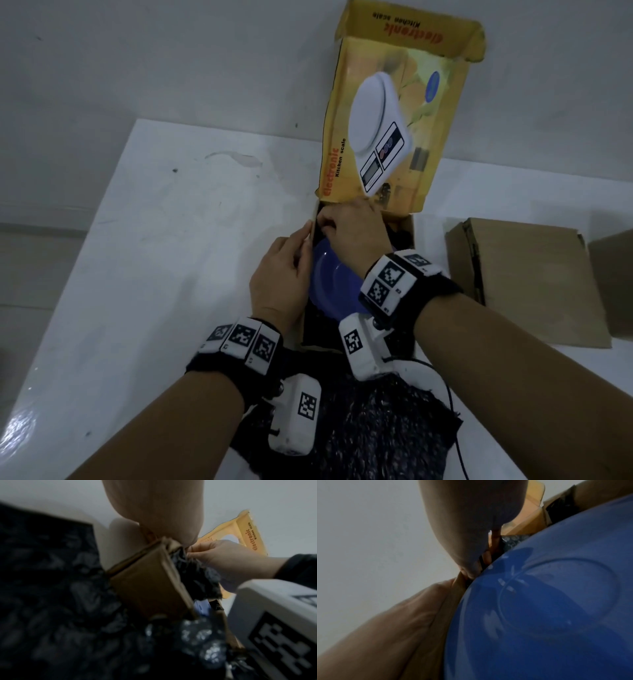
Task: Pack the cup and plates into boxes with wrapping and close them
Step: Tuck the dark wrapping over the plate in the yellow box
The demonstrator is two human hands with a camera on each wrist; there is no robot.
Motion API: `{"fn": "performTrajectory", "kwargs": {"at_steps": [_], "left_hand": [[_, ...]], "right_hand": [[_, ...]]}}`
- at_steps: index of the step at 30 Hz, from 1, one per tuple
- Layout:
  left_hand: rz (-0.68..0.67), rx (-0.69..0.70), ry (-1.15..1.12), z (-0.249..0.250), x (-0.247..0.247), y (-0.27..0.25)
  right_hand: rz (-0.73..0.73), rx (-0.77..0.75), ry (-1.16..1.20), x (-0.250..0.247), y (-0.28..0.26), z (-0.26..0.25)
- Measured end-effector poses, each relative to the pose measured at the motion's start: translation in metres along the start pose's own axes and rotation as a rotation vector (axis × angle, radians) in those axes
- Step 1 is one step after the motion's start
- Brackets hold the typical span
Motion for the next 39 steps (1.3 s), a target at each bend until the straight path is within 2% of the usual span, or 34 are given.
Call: {"fn": "performTrajectory", "kwargs": {"at_steps": [3,7,9,11,13,15,19,22,24,27,29,32,35,39], "left_hand": [[0.001,0.003,0.006,-0.001,0.0,0.001],[-0.003,0.022,0.017,-0.001,0.001,0.001],[-0.011,0.016,0.022,-0.002,0.001,0.003],[-0.012,0.02,0.032,-0.002,0.0,0.003],[-0.019,0.017,0.041,-0.002,0.0,0.003],[-0.046,0.007,0.039,-0.006,0.001,0.004],[-0.163,0.067,0.016,-0.012,0.003,0.008],[-0.237,0.079,-0.012,-0.013,0.005,0.004],[-0.236,0.09,-0.039,-0.01,0.005,-0.001],[-0.223,0.107,-0.045,-0.006,0.007,-0.006],[-0.224,0.104,-0.041,-0.005,0.008,-0.006],[-0.241,0.099,-0.025,-0.005,0.009,-0.005],[-0.246,0.104,-0.017,-0.003,0.009,-0.004],[-0.25,0.129,-0.014,-0.005,0.01,-0.001]], "right_hand": [[-0.064,-0.08,-0.155,0.004,-0.002,-0.002],[-0.331,-0.099,-0.092,0.016,-0.01,-0.007],[-0.399,-0.098,-0.058,0.01,-0.014,-0.008],[-0.357,-0.075,0.04,-0.004,-0.02,-0.004],[-0.232,-0.083,0.101,-0.018,-0.034,0.001],[-0.166,-0.115,0.157,-0.028,-0.056,0.002],[-0.226,-0.178,0.169,-0.029,-0.113,0.009],[-0.225,-0.28,0.154,-0.027,-0.153,0.012],[-0.299,-0.354,0.126,-0.017,-0.176,0.01],[-0.452,-0.451,-0.034,0.016,-0.202,0.01],[-0.464,-0.476,-0.075,0.029,-0.209,0.013],[-0.353,-0.47,-0.022,0.024,-0.21,0.017],[-0.312,-0.429,0.071,0.011,-0.209,0.018],[-0.202,-0.196,0.332,-0.024,-0.191,0.035]]}}
Point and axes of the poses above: each hand's wrist, its own y-axis towards the middle knuckle, its own x-axis out of the palm, z = x × y, the point moved 7 cm from there along y, towards the middle knuckle, and after that the axes turned 5 degrees about x, right-handed, at the moved point
